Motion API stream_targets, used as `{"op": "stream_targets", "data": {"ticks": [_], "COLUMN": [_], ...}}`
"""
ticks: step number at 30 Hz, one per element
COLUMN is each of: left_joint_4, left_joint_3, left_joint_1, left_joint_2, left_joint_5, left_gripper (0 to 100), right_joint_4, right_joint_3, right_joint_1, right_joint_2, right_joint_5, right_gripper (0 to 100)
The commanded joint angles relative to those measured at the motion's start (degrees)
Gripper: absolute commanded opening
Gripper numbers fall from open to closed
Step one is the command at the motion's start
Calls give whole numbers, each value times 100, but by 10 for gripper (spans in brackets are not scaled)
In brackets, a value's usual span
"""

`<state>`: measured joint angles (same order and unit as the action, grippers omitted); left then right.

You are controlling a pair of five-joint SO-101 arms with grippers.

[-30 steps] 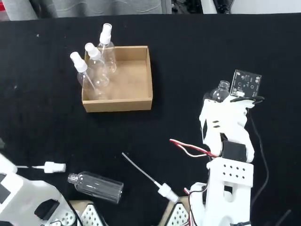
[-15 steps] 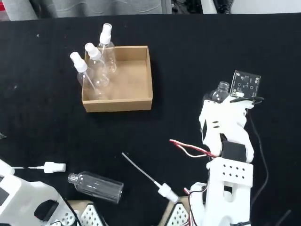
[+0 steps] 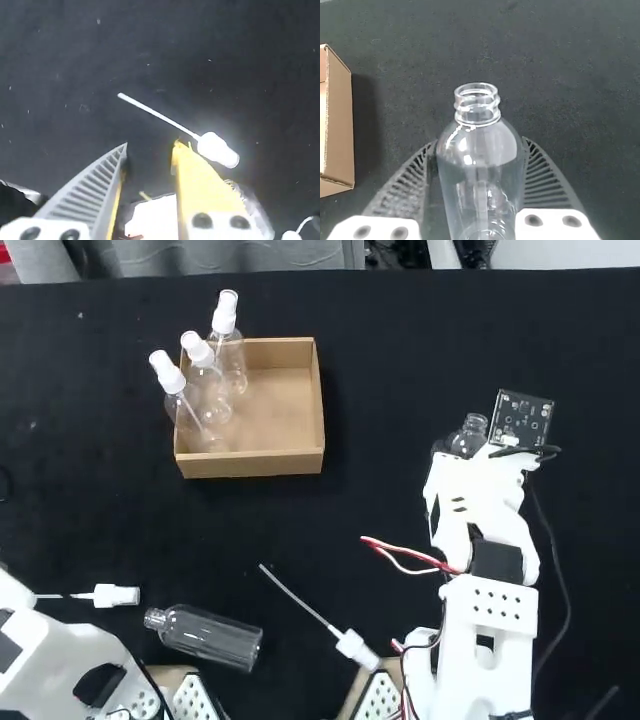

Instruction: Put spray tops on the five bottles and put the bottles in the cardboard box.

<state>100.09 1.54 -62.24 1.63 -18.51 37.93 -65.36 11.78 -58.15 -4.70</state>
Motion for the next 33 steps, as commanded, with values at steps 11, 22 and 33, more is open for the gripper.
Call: {"op": "stream_targets", "data": {"ticks": [11, 22, 33], "left_joint_4": [62, 53, -316], "left_joint_3": [-1191, -1886, -2659], "left_joint_1": [1130, 1692, 1771], "left_joint_2": [-1609, -2022, -2084], "left_joint_5": [-1556, -3033, -5846], "left_gripper": [130, 284, 261], "right_joint_4": [-167, -167, -167], "right_joint_3": [48, 57, 57], "right_joint_1": [149, 149, 149], "right_joint_2": [-207, -207, -207], "right_joint_5": [53, 62, 62], "right_gripper": [116, 116, 116]}}
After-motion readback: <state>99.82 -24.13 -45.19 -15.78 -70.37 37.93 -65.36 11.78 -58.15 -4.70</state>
